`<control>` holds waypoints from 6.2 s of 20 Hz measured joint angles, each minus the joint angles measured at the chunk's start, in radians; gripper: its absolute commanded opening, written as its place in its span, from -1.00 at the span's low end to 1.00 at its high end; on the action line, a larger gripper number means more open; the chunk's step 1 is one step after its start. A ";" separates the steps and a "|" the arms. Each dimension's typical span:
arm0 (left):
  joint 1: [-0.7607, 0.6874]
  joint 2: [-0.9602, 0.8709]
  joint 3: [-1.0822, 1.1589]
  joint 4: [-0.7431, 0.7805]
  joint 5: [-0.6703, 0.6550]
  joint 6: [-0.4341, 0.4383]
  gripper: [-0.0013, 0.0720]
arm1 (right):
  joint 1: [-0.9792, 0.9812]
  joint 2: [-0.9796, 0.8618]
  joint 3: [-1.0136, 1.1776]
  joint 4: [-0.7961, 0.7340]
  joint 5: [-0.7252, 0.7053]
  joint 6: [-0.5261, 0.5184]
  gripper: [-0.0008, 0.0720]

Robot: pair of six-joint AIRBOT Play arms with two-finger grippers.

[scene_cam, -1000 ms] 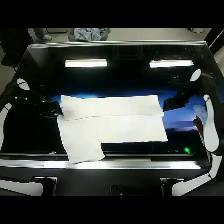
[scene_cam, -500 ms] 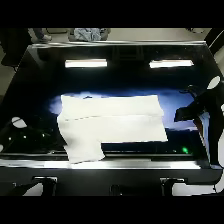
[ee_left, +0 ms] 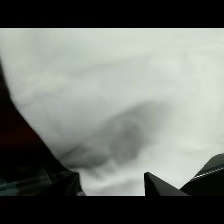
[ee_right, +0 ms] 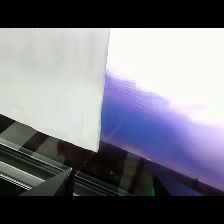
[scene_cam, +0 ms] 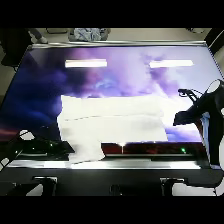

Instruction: Fold the shirts.

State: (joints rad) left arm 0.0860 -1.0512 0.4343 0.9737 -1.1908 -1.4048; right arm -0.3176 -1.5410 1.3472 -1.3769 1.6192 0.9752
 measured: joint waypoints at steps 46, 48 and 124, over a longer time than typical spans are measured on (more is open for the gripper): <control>0.033 -0.517 0.732 0.027 0.189 -0.096 0.56 | 0.214 -0.378 0.366 0.203 -0.542 0.108 0.85; 0.045 -0.519 0.749 0.025 0.171 -0.096 0.55 | 0.205 -0.376 0.384 0.218 -0.533 0.086 0.97; 0.031 -0.024 0.864 0.158 0.116 -0.113 -0.89 | 0.393 -0.239 0.046 0.442 -0.352 0.276 0.15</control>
State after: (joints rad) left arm 0.1165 -1.0748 1.2984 1.1320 -1.0748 -1.5177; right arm 0.0750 -1.7798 1.3930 -0.9352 1.2667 1.2514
